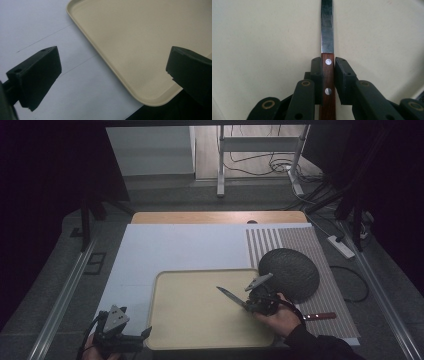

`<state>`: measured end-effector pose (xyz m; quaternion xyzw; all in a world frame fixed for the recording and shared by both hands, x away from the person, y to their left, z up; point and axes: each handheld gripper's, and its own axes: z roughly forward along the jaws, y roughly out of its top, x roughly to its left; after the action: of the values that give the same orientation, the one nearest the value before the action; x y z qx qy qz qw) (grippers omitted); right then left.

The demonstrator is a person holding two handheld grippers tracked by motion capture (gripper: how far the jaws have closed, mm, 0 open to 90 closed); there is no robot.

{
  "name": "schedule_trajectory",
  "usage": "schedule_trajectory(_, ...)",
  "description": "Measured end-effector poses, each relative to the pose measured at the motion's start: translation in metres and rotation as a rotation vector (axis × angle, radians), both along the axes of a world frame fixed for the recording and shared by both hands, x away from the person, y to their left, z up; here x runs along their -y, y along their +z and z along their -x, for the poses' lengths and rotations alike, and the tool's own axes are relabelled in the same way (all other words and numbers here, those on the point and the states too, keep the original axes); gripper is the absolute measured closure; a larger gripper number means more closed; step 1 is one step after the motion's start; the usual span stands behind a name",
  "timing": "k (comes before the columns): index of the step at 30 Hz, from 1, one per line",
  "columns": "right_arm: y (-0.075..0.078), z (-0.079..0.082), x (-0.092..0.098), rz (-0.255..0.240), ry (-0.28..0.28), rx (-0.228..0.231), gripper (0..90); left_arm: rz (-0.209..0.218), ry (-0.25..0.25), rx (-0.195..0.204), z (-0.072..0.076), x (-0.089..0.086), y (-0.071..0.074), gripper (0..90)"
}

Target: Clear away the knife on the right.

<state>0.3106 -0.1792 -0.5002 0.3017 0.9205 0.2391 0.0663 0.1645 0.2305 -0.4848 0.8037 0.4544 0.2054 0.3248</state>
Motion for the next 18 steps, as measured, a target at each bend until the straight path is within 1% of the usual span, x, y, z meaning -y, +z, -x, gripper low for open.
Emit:
schedule_trajectory(1,0.0,0.0,0.0,0.0,0.0,0.0,77.4,0.0,0.0,0.0,0.0,0.0,0.0,0.0)
schedule_trajectory(2,-0.001,-0.001,0.001,0.004,0.005,-0.012,77.3,-0.001,0.0,0.0,0.0,0.0,0.0,0.0)
schedule_trajectory(5,0.0,-0.001,0.001,-0.001,0.009,-0.011,76.4,0.0,0.0,0.0,0.0,0.0,0.0,0.0)
schedule_trajectory(7,0.004,-0.002,0.003,-0.027,0.002,-0.007,70.3,-0.001,0.0,0.0,0.0,0.0,0.0,0.0)
schedule_trajectory(9,0.011,-0.004,0.006,-0.051,0.002,0.02,63.6,-0.002,0.0,-0.001,0.0,0.0,0.0,0.0)
schedule_trajectory(11,0.014,-0.005,0.008,-0.061,-0.003,0.031,59.2,-0.004,-0.001,-0.002,0.0,0.0,0.0,0.0)
schedule_trajectory(14,0.015,-0.008,0.007,-0.057,-0.01,0.036,53.4,-0.007,-0.002,-0.003,0.0,0.001,0.0,0.0)
schedule_trajectory(16,0.016,-0.009,0.004,-0.061,-0.003,0.039,54.5,-0.008,-0.002,-0.004,0.0,0.001,0.0,0.0)
schedule_trajectory(18,0.018,-0.009,0.001,-0.063,0.022,0.039,61.9,-0.009,-0.002,-0.004,0.0,0.001,0.0,0.0)
